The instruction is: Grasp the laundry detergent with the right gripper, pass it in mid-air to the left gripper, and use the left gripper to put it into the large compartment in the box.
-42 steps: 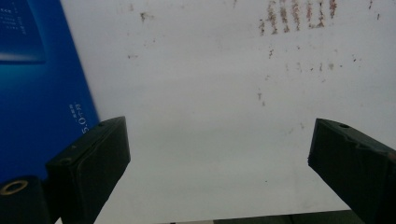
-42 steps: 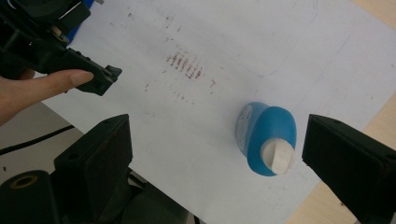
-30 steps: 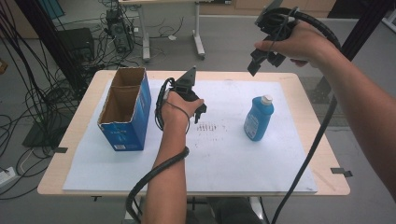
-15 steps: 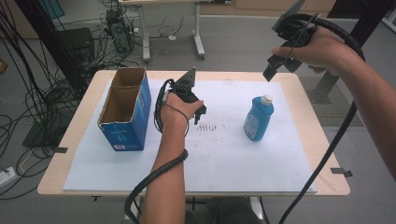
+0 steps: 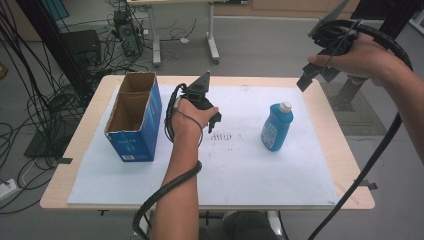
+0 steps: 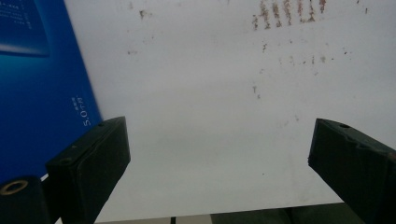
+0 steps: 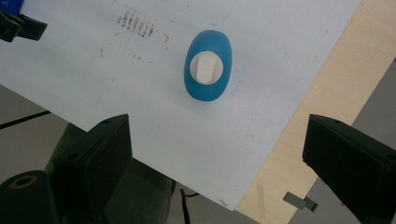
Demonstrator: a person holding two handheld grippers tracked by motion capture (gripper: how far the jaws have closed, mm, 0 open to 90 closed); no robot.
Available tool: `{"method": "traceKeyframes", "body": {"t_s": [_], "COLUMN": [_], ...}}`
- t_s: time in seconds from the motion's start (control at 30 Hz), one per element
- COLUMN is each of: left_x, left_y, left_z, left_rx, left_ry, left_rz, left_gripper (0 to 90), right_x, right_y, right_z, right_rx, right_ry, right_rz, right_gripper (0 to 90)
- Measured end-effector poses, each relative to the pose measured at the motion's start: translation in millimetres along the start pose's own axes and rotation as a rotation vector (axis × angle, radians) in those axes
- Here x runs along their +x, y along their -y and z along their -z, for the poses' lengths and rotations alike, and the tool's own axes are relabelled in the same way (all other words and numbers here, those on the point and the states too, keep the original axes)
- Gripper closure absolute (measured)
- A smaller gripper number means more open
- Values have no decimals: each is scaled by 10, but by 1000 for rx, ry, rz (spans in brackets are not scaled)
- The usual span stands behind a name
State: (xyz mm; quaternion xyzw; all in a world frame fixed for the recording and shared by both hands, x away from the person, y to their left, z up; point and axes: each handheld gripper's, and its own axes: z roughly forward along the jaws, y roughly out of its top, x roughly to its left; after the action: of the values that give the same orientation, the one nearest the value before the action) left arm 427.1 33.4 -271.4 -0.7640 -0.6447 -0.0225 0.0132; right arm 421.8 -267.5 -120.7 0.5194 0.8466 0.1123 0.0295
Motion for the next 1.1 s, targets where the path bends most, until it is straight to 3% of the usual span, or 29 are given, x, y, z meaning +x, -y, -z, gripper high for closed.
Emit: {"method": "traceKeyframes", "body": {"t_s": [0.4,0.83,1.1], "left_x": [-33,-29,-24], "left_y": [24,66,81], "left_z": [21,9,2], "left_rx": [-5,-3,-10], "left_ry": [-3,-6,-3], "left_rz": [0,-3,-4], "left_gripper": [60,61,61], "right_x": [-41,-29,-53], "right_y": [93,229,339], "right_z": [-193,-633,-894], "right_rx": [3,-15,-64], "right_ry": [-20,-43,-48], "right_rz": [6,19,2], "right_gripper": [53,46,42]}}
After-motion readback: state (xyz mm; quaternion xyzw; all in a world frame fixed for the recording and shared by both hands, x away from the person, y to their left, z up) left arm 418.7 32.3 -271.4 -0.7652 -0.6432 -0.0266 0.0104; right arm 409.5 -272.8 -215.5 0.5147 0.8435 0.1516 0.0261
